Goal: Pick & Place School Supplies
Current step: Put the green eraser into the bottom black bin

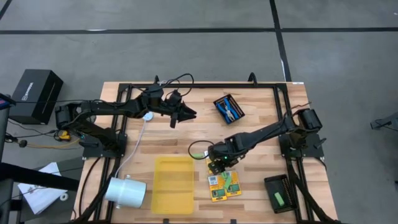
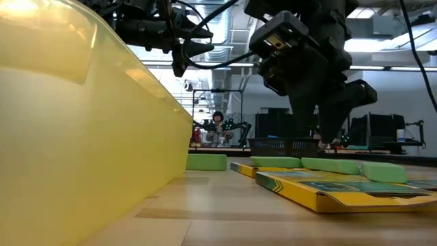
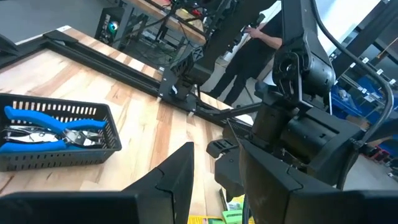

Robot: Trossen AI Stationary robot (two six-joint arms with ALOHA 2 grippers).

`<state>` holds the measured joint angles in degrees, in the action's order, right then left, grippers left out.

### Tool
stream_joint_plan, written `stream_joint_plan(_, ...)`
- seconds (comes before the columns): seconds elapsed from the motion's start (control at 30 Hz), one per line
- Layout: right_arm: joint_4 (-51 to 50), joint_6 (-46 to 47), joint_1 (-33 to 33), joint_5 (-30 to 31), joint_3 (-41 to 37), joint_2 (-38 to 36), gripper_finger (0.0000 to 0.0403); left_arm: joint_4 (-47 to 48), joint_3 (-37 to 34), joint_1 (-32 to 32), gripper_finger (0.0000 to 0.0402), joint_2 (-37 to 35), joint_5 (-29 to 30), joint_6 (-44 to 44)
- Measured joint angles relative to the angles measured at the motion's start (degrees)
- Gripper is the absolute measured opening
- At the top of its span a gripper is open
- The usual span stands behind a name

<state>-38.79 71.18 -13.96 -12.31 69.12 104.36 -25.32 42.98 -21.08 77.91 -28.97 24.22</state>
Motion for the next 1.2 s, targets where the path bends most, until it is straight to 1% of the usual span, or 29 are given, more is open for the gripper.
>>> stream_joint_plan(0.5, -0.2, 0.4, -0.1, 0.8, -0.1, 0.1, 0.0193, 0.0, 0.0, 0.0, 0.0121, 0.0, 0.0, -1.3)
stream_joint_plan(0.63, -0.4, 0.8, -0.6, 0.6, -0.4, 2.4, 0.0191, 0.0, 0.0, 0.0, 0.0121, 0.0, -0.6, -1.5)
stream_joint_plan(0.7, 3.3, 1.2, -0.9, -0.4, 0.2, 3.8, 0.019, 0.0, 0.0, 0.0, 0.0121, 0.0, -1.1, -1.5)
stream_joint_plan(0.73, 3.5, 1.2, -1.1, -0.6, 0.1, 4.1, 0.019, 0.0, 0.0, 0.0, 0.0121, 0.0, -1.4, -1.5)
stream_joint_plan(0.77, 1.9, 1.1, -1.1, -0.6, -0.2, 4.0, 0.019, 0.0, 0.0, 0.0, 0.0121, 0.0, -1.5, -1.5)
stream_joint_plan(1.2, 3.1, 0.2, -0.6, -1.3, -0.1, 5.6, 0.0187, 1.0, 0.0, 0.0, 0.0121, 0.0, -1.9, -2.0)
